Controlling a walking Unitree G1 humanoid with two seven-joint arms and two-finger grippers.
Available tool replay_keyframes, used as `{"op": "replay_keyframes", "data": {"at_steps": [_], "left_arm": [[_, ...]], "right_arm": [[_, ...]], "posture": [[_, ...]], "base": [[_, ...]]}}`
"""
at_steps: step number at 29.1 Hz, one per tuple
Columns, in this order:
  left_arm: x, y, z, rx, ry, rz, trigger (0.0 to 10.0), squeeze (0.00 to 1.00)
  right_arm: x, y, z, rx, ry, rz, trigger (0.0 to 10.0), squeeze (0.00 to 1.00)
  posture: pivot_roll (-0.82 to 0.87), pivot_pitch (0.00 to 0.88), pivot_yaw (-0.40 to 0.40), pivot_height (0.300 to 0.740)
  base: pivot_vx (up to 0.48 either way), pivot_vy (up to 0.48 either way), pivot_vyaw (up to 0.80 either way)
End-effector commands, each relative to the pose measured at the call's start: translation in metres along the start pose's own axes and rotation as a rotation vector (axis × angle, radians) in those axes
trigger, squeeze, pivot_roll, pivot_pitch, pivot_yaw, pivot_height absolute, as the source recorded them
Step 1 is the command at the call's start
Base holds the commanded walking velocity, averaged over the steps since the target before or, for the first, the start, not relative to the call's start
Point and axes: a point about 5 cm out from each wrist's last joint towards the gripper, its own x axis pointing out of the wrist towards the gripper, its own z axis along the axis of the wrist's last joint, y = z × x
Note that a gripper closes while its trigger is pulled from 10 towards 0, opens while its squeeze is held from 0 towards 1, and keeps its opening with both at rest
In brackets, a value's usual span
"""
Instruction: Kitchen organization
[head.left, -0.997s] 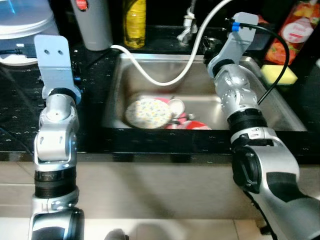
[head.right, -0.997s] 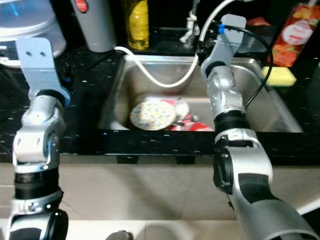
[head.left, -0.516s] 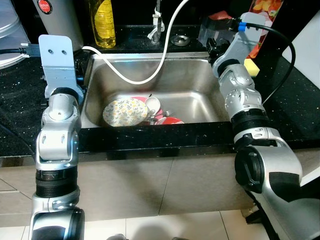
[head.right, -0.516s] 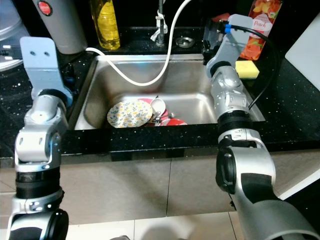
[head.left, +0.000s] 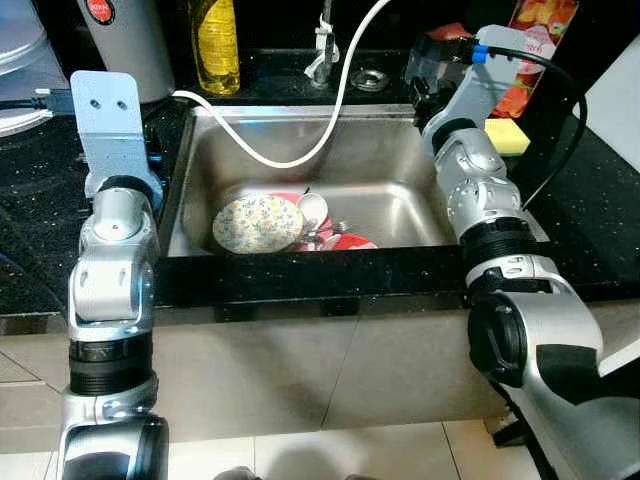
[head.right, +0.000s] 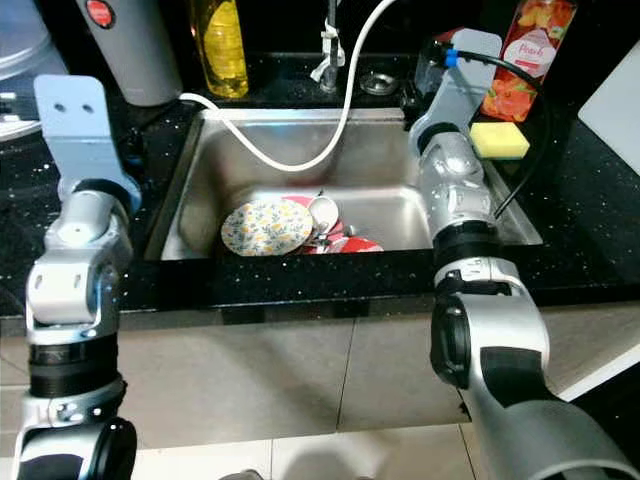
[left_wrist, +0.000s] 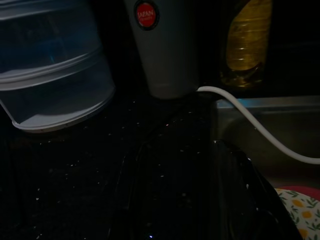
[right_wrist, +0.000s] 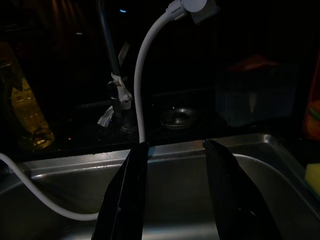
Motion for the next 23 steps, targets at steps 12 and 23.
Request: {"op": "replay_keyframes", "data": {"at_steps": [12, 23], "left_arm": [[-0.0005, -0.0009, -0.0009, -0.008, 0.013, -0.001, 10.0, 0.00], [-0.0009, -0.0037, 0.0013, 0.006, -0.002, -0.013, 10.0, 0.00]], "right_arm": [[-0.0003, 0.0020, -0.0014, 0.013, 0.002, -0.001, 10.0, 0.00], [-0.0003, 0.0014, -0.0013, 0.013, 0.002, -0.003, 10.0, 0.00]], "posture": [[0.06, 0.023, -0.009, 0.740], [0.06, 0.023, -0.009, 0.740]], "base": [[0.000, 0.451, 0.00], [0.000, 0.074, 0.00]]}}
